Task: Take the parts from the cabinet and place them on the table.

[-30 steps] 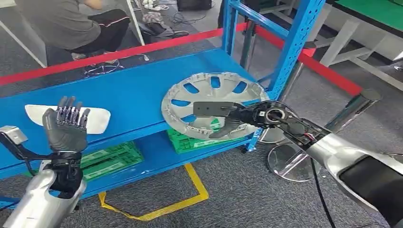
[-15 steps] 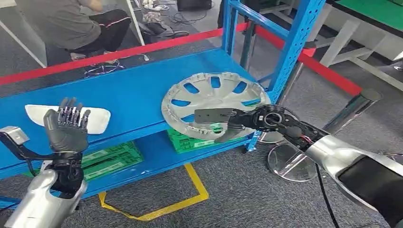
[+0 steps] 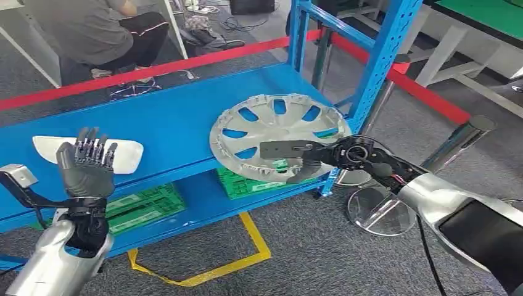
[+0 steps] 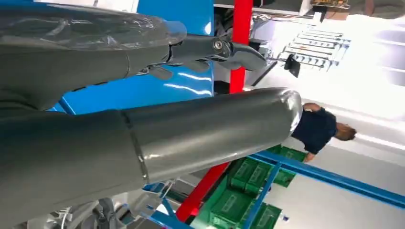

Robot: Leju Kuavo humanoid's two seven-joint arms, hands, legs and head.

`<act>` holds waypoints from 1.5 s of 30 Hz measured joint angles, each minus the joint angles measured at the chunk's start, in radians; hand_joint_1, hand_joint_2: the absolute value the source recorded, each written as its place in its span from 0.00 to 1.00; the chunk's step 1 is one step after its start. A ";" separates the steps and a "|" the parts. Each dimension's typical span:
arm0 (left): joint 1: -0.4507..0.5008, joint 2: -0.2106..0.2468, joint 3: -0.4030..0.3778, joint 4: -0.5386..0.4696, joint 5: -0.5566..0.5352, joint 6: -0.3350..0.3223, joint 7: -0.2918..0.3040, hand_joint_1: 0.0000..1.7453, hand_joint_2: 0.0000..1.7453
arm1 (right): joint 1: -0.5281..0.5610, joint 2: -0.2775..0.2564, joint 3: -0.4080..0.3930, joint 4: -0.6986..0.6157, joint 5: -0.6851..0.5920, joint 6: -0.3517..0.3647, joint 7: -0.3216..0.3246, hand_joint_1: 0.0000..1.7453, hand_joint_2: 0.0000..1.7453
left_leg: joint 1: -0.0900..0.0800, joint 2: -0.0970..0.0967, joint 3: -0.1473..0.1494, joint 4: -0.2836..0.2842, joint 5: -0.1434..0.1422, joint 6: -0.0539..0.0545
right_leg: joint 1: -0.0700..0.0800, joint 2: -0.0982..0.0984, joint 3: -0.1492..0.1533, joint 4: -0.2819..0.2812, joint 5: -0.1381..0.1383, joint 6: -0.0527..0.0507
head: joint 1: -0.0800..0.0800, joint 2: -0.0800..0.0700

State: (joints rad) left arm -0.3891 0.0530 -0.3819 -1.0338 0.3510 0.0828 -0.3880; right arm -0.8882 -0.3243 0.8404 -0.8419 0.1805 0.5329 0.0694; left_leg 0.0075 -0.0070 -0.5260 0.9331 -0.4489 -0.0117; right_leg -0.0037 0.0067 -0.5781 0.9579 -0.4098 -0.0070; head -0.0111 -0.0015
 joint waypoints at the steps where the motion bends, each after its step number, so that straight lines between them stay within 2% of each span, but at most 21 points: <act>1: 0.000 0.000 0.000 0.000 0.000 0.000 0.000 0.00 0.00 | -0.001 0.000 0.001 0.004 0.005 -0.001 -0.002 0.00 1.00 | 0.000 0.000 0.000 0.000 0.000 0.000 | 0.000 0.000 0.000 0.000 0.000 0.000 | 0.000 0.000; 24: 0.003 -0.003 0.000 0.000 0.002 0.010 0.000 0.00 0.00 | -0.032 0.002 0.004 0.090 0.078 -0.063 -0.042 0.00 1.00 | 0.000 0.000 0.000 0.000 0.000 0.000 | 0.000 0.000 0.000 0.000 0.000 0.000 | 0.001 0.000; 45: 0.023 -0.002 0.000 -0.015 -0.001 0.030 0.025 0.00 0.00 | -0.037 0.016 0.002 0.110 0.117 -0.066 -0.048 0.00 1.00 | 0.000 0.000 0.000 0.000 0.000 0.000 | 0.000 0.000 0.001 0.000 0.000 0.000 | 0.001 0.000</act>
State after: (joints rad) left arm -0.3664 0.0507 -0.3819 -1.0491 0.3502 0.1125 -0.3628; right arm -0.9256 -0.3079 0.8423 -0.7321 0.2979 0.4673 0.0210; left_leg 0.0075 -0.0071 -0.5260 0.9332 -0.4489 -0.0117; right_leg -0.0038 0.0065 -0.5776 0.9578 -0.4097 -0.0070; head -0.0099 -0.0015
